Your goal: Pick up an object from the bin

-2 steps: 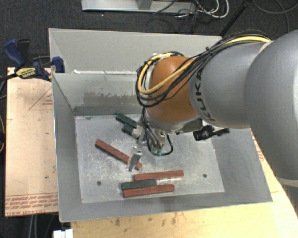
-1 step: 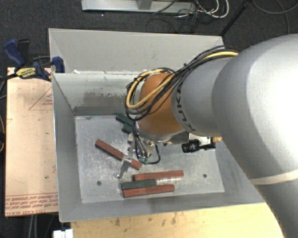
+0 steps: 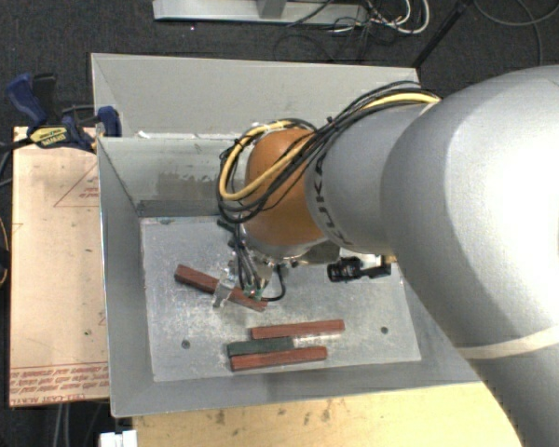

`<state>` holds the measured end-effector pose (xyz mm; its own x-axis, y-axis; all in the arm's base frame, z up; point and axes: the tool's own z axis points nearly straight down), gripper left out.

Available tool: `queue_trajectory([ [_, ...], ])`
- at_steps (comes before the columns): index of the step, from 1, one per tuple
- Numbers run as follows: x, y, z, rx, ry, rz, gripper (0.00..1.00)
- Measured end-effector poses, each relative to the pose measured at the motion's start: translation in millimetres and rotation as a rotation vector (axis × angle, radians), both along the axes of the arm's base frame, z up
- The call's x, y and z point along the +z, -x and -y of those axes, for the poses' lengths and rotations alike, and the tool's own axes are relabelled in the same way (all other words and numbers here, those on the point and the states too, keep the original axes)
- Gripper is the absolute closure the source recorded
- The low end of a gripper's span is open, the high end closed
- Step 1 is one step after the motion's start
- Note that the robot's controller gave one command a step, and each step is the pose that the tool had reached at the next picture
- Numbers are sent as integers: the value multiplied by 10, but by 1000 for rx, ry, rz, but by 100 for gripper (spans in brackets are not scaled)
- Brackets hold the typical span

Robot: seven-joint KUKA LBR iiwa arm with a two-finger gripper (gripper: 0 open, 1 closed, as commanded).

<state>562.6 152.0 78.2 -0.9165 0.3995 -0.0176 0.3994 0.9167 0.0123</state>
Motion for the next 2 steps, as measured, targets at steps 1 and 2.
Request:
queue_trajectory([
  [1,0,0,0,0,0,0,100],
  [2,22,5,2,0,0,-2,100],
])
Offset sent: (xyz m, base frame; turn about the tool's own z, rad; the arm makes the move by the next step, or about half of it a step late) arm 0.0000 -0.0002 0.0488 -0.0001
